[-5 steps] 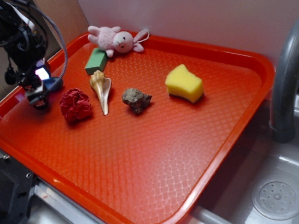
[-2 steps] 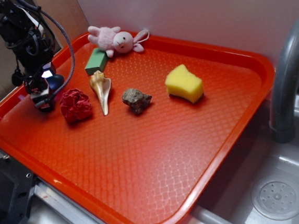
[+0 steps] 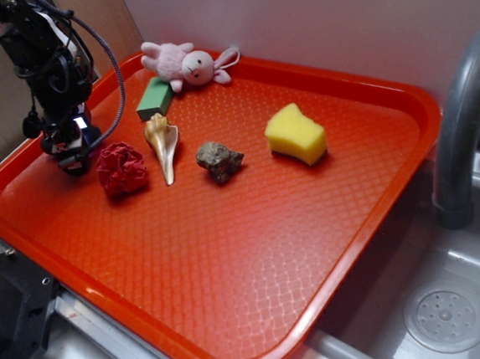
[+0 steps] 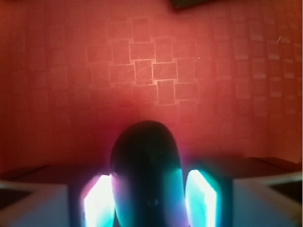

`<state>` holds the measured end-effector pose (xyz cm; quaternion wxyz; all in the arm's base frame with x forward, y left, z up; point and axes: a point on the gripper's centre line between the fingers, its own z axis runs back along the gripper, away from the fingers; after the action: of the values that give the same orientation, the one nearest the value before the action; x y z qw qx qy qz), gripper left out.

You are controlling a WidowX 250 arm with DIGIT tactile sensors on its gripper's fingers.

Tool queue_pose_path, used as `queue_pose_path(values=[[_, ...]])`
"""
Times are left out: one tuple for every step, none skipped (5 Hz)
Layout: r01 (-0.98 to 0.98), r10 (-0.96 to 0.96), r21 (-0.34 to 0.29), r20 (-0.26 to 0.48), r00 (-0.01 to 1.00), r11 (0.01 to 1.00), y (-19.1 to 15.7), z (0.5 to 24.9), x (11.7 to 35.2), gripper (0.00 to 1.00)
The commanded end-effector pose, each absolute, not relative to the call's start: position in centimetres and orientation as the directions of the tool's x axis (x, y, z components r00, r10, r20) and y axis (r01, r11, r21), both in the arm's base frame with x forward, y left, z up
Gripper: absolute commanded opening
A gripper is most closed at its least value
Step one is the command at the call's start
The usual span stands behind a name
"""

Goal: Grab the plastic pickle.

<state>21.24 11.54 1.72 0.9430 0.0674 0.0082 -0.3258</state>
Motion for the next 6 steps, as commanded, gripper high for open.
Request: queue_pose_path(values=[[0.592, -0.586, 0.138, -0.085, 0.806, 0.794, 11.3, 2.4, 21.2, 0.00], [0.556, -0.545, 0.164, -0.112, 0.831, 0.814, 11.3, 3.1, 21.1, 0.00], [0.465, -0.459, 0.214, -0.080, 0.885, 0.859, 9.8, 6.6, 20.5, 0.00], [0.273, -0.270, 0.137, -0.044, 0.962, 0.952, 6.5, 11.8, 19.8, 0.00], [0.059, -0.060, -0.064, -0.012, 0.998, 0.996, 4.2, 17.3, 19.3, 0.00], [-0.069, 0.062, -0.104, -0.066, 0.996, 0.992, 3.2, 20.1, 19.4, 0.00]])
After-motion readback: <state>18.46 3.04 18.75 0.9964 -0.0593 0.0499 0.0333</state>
